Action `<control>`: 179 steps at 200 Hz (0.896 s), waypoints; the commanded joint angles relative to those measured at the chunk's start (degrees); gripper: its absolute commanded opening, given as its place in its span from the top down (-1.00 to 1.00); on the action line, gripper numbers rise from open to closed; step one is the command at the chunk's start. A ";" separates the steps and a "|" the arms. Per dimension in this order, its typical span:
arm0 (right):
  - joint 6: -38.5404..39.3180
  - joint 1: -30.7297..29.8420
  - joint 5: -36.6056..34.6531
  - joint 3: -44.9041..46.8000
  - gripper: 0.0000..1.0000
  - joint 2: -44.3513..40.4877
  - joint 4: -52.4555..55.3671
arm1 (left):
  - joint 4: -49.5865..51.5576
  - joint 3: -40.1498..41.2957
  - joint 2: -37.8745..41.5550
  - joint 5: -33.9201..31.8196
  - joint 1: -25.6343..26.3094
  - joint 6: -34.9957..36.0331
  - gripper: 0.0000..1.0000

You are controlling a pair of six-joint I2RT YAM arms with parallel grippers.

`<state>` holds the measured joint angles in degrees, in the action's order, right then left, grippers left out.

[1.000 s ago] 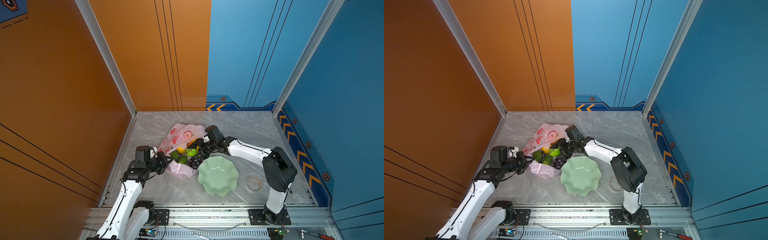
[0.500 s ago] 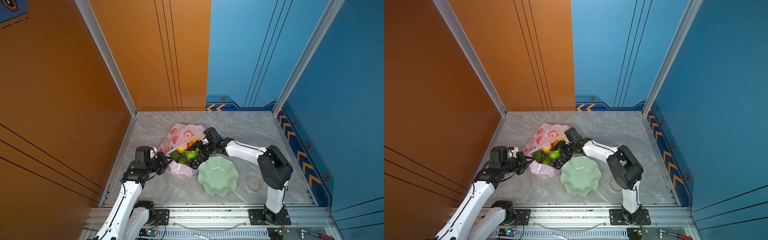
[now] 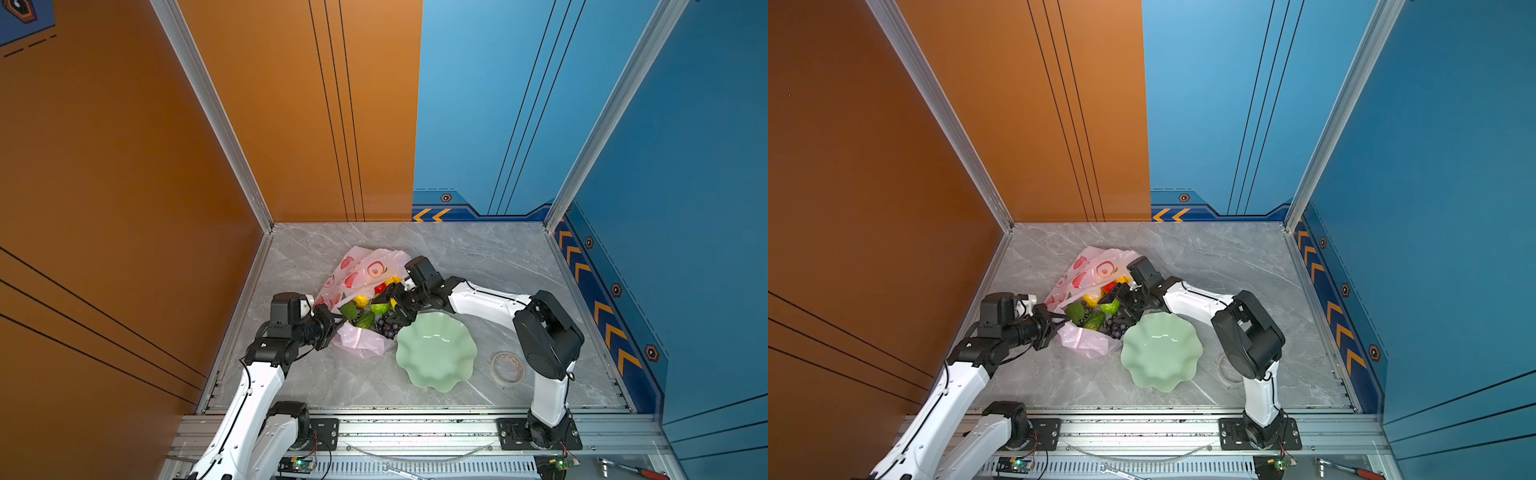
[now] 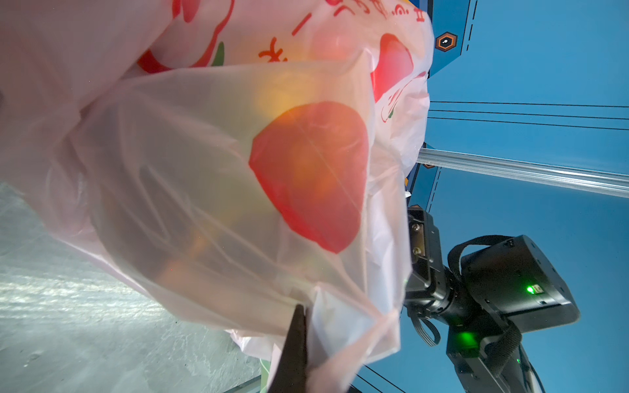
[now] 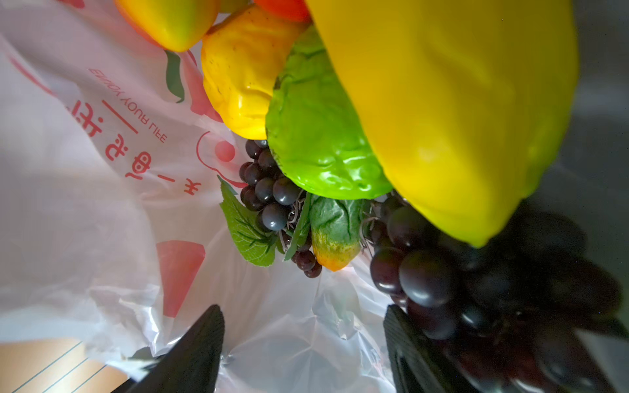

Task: Place the fruits into the plastic bag
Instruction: Place the fruit in the plastic bag.

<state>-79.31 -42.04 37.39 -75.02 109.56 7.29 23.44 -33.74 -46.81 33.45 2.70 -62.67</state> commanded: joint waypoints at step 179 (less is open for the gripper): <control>15.73 -0.67 -5.18 -8.17 -0.46 -2.41 17.21 | 0.82 1.13 0.83 -1.11 0.29 0.01 1.00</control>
<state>-72.12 -42.44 35.92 -79.31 109.56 14.61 23.46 -33.69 -46.81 33.43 2.70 -62.67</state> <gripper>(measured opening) 0.734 0.045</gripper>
